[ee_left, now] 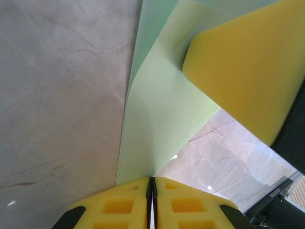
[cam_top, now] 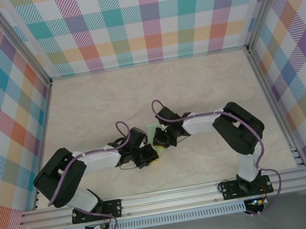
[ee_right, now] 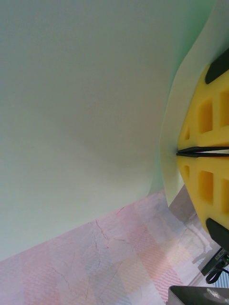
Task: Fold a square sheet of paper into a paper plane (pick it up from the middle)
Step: Third fold the triangle at the center of the table.
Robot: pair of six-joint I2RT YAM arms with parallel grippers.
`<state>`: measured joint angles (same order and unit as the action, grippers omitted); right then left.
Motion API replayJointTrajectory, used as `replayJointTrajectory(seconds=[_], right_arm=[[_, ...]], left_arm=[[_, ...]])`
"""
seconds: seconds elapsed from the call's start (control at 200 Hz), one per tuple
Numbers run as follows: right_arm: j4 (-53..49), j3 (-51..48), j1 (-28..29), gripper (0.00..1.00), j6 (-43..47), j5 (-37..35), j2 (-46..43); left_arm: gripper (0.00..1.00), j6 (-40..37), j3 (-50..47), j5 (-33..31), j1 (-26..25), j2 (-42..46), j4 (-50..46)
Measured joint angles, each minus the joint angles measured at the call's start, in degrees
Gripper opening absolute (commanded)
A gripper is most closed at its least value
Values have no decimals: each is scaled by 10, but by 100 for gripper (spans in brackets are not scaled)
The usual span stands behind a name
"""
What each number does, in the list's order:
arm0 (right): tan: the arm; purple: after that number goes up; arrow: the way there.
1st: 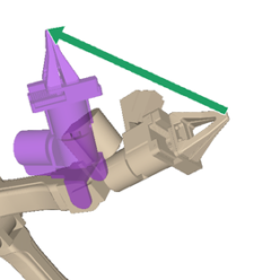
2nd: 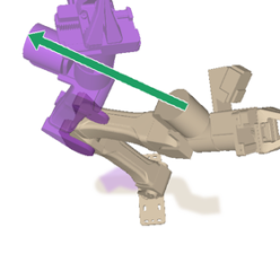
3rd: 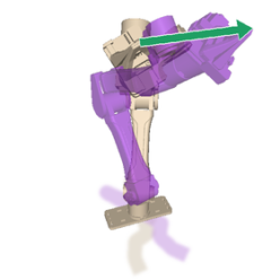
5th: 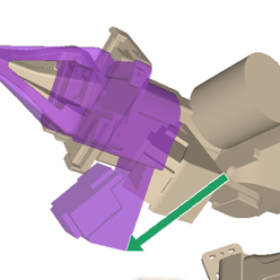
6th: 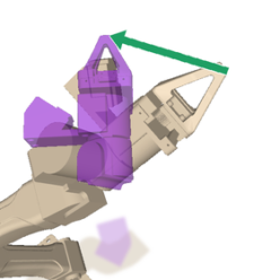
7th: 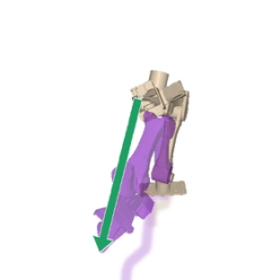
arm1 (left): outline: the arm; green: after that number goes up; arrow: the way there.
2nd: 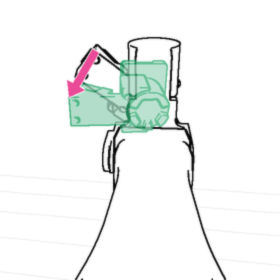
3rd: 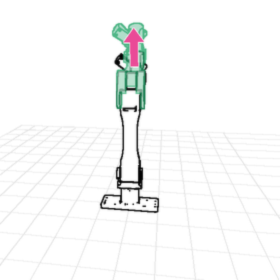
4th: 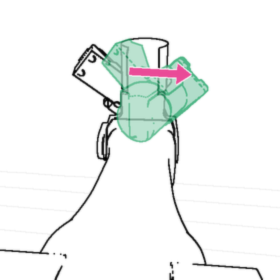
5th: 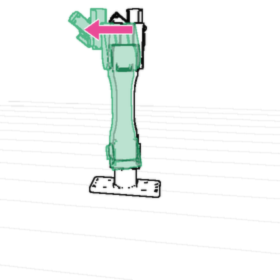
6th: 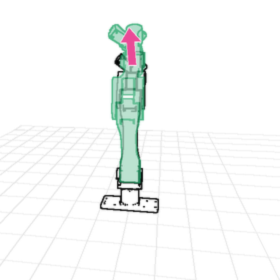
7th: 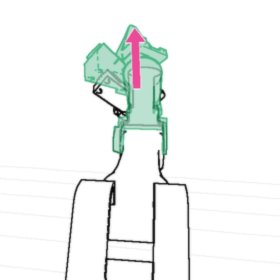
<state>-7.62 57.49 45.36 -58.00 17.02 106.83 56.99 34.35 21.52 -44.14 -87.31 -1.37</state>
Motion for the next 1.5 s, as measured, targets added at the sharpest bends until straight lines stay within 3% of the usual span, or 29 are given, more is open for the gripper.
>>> replayJointTrajectory(seconds=[0.305,0.805,1.155,1.31,1.5], right_arm=[[0,0,0,12,0,0,0],[0,1,0,12,0,2,1],[-25,4,-18,26,24,-4,-52],[-16,-23,-23,16,32,0,-110],[-11,-71,-21,8,35,17,-112]], left_arm=[[12,0,0,-26,0,54,-17],[8,2,1,-34,0,8,-10],[5,2,0,-34,0,8,-12],[5,2,1,-34,0,8,-13],[5,2,5,-35,0,5,-19]])
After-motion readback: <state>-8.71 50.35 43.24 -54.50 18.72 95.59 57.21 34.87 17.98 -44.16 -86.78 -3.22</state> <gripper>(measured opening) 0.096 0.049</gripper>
